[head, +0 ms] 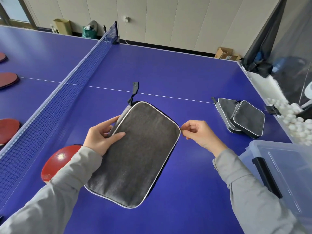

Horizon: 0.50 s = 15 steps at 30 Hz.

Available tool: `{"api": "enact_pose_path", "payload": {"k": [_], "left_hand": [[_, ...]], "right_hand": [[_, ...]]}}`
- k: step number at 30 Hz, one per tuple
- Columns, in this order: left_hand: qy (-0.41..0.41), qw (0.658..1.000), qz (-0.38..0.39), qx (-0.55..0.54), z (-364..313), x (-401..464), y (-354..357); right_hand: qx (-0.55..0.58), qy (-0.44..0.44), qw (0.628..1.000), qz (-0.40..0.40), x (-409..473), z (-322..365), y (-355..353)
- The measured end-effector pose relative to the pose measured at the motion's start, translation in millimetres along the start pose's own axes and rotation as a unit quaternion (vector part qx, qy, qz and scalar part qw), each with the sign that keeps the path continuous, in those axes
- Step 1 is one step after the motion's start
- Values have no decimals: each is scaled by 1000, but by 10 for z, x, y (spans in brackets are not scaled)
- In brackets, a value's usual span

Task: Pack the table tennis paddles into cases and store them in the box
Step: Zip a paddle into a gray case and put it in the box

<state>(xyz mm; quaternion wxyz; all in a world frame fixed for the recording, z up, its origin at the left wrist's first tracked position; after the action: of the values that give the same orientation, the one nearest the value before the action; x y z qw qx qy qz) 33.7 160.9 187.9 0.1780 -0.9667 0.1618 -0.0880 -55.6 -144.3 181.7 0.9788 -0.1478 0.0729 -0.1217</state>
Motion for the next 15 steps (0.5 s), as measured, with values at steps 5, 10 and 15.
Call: {"api": "enact_pose_path", "payload": {"k": [5,10,15], "left_hand": [[-78,994,-15,-75,170,-24,-54],[-168,970,-74,-161,386,-101,-27],[-220,943,-166,-188,505,-112,-47]], "right_hand": [[-25,-10,999,-21,-84,-44,76],[-45,-39,997,-53,-225,-70,251],[-57,-75,993,-75,-411,-119,408]]}}
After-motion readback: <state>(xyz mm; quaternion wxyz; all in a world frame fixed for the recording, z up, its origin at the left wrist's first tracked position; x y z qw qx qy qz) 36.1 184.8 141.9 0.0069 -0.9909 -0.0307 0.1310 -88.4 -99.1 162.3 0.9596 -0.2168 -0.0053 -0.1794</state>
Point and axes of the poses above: each hand's wrist, its own x-axis towards the middle knuckle, its own y-axis out of the palm, z = x × y, the point moved 9 cm from there along x, towards the middle knuckle, and after that the axes turned 12 degrees about x, right-handed, at the moved point
